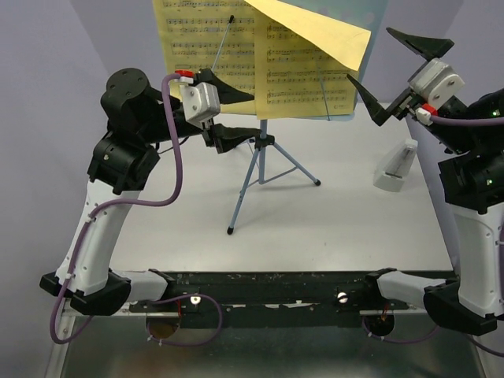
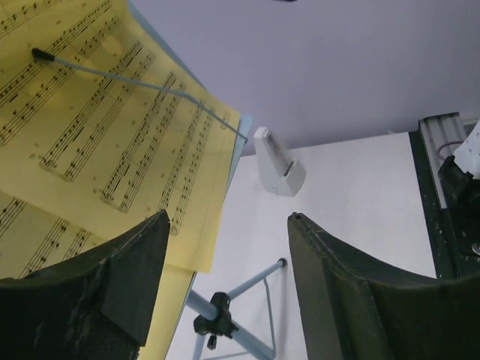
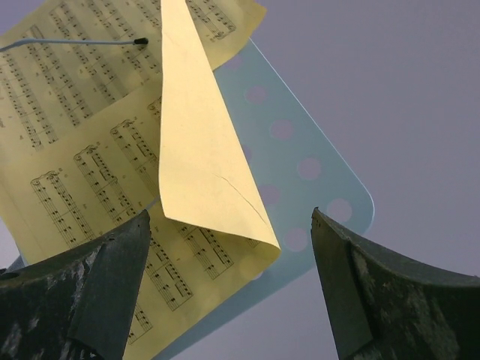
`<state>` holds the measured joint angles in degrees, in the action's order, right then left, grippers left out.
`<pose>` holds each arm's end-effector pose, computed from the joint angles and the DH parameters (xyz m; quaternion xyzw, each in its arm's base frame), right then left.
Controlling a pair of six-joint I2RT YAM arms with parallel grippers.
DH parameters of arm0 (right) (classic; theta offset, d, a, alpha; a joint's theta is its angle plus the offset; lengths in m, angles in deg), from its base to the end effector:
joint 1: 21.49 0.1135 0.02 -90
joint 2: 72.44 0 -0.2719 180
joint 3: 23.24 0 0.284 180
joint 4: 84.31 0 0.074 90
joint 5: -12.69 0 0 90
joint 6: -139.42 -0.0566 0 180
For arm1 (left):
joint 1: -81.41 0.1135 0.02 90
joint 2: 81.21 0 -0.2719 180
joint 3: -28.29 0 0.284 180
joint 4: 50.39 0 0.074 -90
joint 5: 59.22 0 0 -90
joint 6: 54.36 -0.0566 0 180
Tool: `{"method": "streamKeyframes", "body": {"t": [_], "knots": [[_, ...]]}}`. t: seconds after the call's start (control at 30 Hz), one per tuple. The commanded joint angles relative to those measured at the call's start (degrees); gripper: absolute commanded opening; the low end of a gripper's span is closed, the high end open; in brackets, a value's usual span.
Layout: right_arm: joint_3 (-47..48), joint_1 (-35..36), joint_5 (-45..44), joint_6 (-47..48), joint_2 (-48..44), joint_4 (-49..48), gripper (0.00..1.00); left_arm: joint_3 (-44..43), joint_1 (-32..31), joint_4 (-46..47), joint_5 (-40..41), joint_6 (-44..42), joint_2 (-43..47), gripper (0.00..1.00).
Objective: Pack up the instrument practice props
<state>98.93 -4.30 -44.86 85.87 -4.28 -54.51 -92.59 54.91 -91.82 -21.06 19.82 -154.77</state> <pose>0.1790 0.0872 0.6456 -0.4447 0.3595 0.0147 0.8202 0.1985 -0.1487 0.5942 0.5201 0.4447 -0.3537 0.6377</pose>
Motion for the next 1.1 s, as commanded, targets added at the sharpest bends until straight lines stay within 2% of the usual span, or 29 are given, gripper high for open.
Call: {"method": "streamKeyframes", "body": {"t": [0.0, 0.07, 0.2, 0.3, 0.37, 0.5, 1.07], "knots": [[0.2, 1.4, 5.1, 7.8, 1.5, -1.5, 0.93, 1.2, -3.8, 12.2, 1.6, 7.1, -1.4, 0.78], [-0.2, 1.7, 4.8, 8.0, 2.1, -2.7, 0.93, 0.7, -5.7, 14.3, 5.2, 7.8, -2.9, 0.81], [-0.7, 2.2, 3.9, 9.5, 2.6, -6.1, 0.93, -2.1, -9.0, 16.7, 9.4, 10.4, -6.9, 0.82], [-0.3, 2.6, 2.9, 9.9, 3.6, -8.7, 0.92, -3.1, -11.0, 19.1, 15.3, 15.5, -9.1, 0.82], [0.6, 2.8, 2.8, 10.1, 4.4, -8.9, 0.90, -3.4, -12.6, 19.9, 17.4, 15.4, -10.0, 0.82], [0.8, 3.2, 2.4, 10.4, 5.0, -10.0, 0.87, -5.7, -13.4, 19.6, 23.6, 17.6, -12.7, 0.86], [4.1, 3.8, 1.5, 13.4, 7.3, -7.9, 0.54, -13.7, -13.8, 22.6, 19.3, 24.2, -22.1, 0.86]]}}
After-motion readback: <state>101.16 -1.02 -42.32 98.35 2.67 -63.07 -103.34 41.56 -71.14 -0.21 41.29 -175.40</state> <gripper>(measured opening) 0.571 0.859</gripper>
